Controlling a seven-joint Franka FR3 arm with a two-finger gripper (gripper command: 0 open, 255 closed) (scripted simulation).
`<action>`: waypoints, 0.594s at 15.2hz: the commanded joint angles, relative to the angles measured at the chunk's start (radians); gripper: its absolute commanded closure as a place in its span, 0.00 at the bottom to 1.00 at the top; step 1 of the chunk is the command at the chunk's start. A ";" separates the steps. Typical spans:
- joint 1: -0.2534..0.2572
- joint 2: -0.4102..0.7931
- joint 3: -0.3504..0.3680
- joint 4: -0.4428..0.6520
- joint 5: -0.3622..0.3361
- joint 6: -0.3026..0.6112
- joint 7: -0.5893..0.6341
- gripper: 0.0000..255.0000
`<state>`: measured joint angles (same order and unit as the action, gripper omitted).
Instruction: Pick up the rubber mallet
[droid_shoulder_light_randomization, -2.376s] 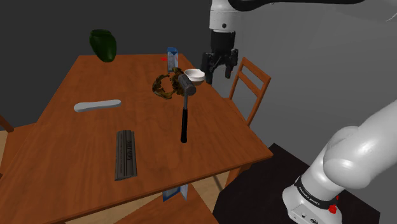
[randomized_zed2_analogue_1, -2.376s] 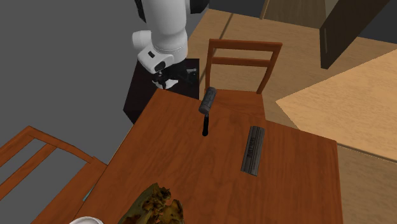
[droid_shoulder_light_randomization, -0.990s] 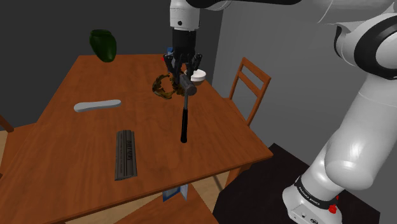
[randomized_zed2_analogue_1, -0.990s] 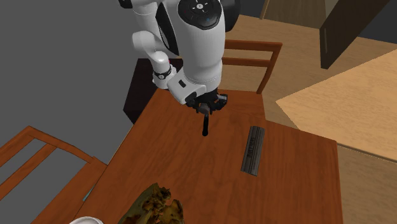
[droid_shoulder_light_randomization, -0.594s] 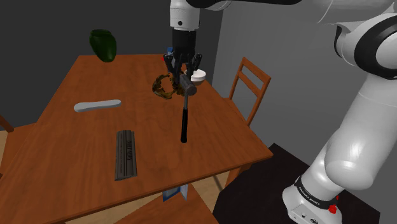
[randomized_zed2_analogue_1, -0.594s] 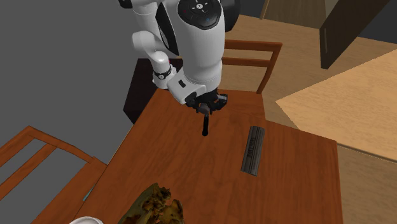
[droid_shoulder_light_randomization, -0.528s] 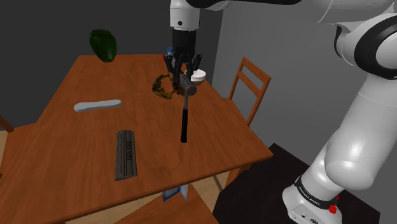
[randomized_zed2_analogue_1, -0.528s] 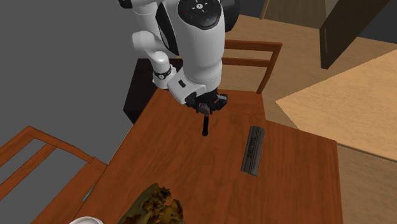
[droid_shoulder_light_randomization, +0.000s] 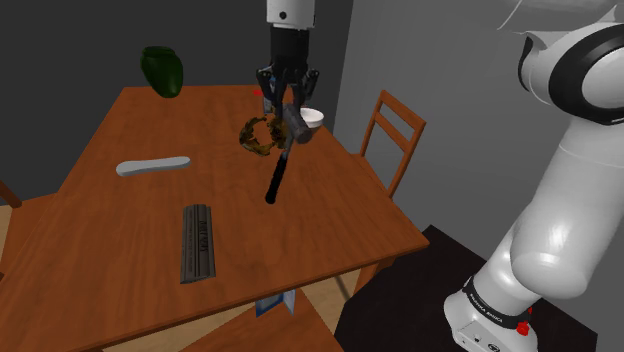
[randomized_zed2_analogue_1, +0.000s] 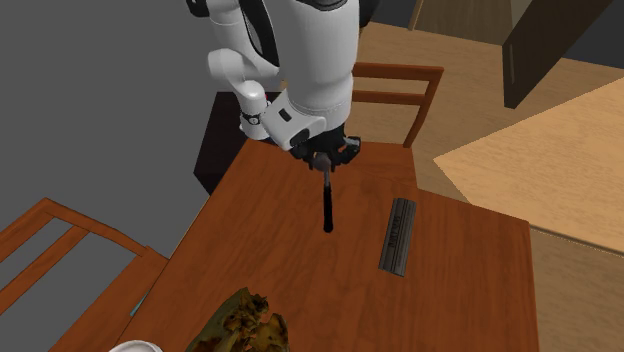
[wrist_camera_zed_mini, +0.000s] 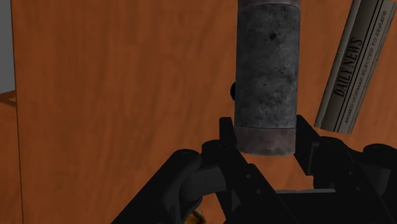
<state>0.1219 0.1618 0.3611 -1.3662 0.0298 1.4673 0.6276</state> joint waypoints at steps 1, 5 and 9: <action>0.003 0.012 0.001 0.042 -0.004 -0.030 0.003 1.00; 0.012 0.042 0.004 0.138 -0.015 -0.098 0.014 1.00; 0.022 0.073 0.007 0.225 -0.025 -0.155 0.023 1.00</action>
<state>0.1420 0.2283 0.3673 -1.1581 0.0066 1.3233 0.6490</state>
